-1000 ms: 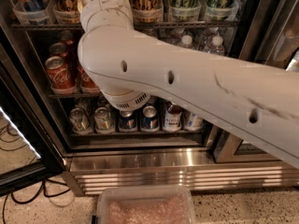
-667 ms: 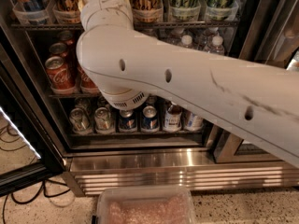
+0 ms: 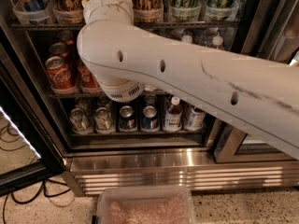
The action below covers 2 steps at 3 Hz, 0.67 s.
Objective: Pick orange can from top shelf of fridge
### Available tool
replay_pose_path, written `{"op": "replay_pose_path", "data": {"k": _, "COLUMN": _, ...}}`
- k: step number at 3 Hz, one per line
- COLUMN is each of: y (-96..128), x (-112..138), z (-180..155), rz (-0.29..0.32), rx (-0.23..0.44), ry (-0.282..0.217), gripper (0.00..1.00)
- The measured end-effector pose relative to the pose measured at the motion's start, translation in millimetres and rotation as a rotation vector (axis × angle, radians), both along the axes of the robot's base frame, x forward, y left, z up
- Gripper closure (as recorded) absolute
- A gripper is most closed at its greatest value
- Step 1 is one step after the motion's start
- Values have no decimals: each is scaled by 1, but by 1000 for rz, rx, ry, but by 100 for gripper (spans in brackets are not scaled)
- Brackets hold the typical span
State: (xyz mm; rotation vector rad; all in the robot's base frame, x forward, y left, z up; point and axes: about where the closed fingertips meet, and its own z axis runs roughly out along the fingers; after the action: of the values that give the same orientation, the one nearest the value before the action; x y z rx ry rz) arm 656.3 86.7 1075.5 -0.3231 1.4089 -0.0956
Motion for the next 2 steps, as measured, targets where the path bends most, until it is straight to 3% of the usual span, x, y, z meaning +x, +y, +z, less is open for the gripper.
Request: {"op": "replay_pose_path", "data": {"k": 2, "y": -2, "x": 2, "z": -1, "rz": -6, "rx": 0, "ry": 2, "gripper": 82}}
